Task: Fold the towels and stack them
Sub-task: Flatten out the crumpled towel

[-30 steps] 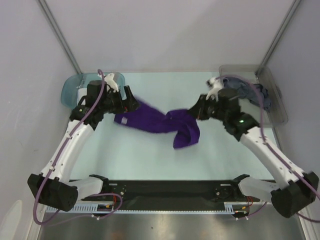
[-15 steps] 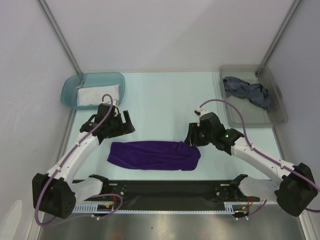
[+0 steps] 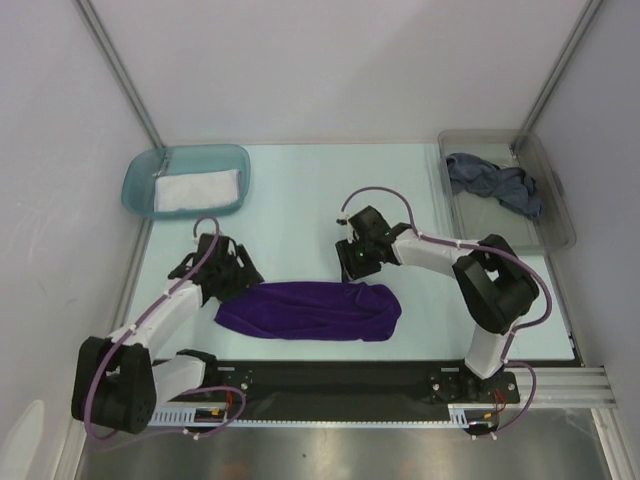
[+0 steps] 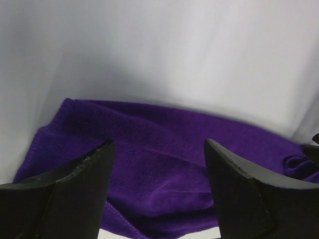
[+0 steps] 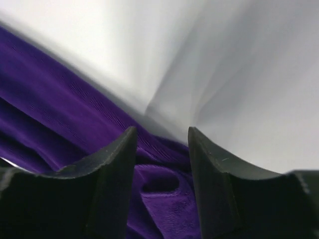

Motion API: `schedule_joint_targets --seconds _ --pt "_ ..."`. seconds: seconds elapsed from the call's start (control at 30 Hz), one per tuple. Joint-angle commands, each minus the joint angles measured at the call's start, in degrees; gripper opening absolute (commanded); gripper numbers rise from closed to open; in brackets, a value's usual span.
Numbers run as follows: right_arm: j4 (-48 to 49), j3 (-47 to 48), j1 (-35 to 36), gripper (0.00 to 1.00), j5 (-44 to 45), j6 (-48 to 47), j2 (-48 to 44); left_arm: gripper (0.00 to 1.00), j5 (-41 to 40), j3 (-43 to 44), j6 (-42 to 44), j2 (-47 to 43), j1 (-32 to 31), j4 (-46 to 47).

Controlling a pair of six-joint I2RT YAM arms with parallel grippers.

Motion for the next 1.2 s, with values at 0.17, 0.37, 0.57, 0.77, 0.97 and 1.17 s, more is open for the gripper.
schedule_joint_targets --seconds 0.17,0.37,0.57,0.77,0.97,1.17 --pt "-1.5 -13.1 -1.6 0.00 7.4 5.2 -9.5 0.72 3.5 0.6 -6.1 12.4 -8.6 13.3" --pt "-9.5 -27.0 -4.0 0.00 19.3 18.3 -33.4 0.70 9.8 16.4 -3.7 24.4 -18.0 20.9" --pt "-11.6 -29.0 -0.3 0.28 12.8 25.2 -53.1 0.78 2.9 29.6 2.9 22.0 -19.4 8.8" --pt "0.7 -21.5 -0.8 0.45 6.7 13.2 -43.4 0.79 -8.1 23.6 4.8 18.0 -18.8 -5.2" --pt "8.1 -1.8 -1.1 0.50 -5.8 -2.4 -16.9 0.78 -6.9 6.6 -1.6 9.4 -15.5 -0.2" --pt "9.3 13.3 0.9 0.56 -14.8 -8.6 4.3 0.80 -10.4 2.6 -4.1 7.9 -15.4 1.6"
